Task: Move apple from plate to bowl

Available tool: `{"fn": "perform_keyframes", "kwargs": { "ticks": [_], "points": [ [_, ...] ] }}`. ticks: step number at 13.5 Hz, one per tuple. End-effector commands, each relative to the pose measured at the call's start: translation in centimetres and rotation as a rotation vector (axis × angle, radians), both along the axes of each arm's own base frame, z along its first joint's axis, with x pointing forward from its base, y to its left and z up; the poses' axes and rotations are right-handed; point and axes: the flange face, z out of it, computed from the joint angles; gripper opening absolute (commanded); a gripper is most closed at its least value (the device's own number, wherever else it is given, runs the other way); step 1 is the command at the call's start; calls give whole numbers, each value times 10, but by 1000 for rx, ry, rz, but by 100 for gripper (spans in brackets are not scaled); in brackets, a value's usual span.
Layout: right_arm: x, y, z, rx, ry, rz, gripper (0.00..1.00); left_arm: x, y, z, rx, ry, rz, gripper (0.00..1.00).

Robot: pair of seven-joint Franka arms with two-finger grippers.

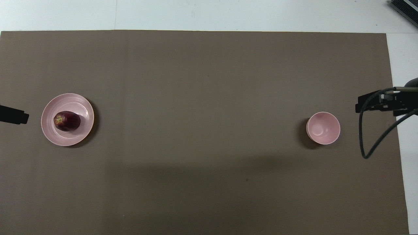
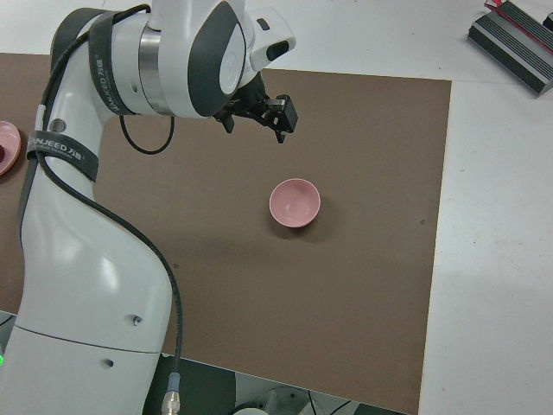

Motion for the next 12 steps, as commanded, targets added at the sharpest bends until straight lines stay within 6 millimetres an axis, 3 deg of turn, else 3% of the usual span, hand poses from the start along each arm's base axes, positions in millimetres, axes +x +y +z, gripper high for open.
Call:
{"fn": "perform_keyframes", "kwargs": {
  "ticks": [1, 12],
  "points": [
    [-5, 1, 2, 23, -6, 16, 100, -5, 3, 3, 17, -4, 8, 100],
    [-5, 2, 2, 23, -5, 21, 100, -7, 10, 3, 19, 7, 20, 100]
  ]
}}
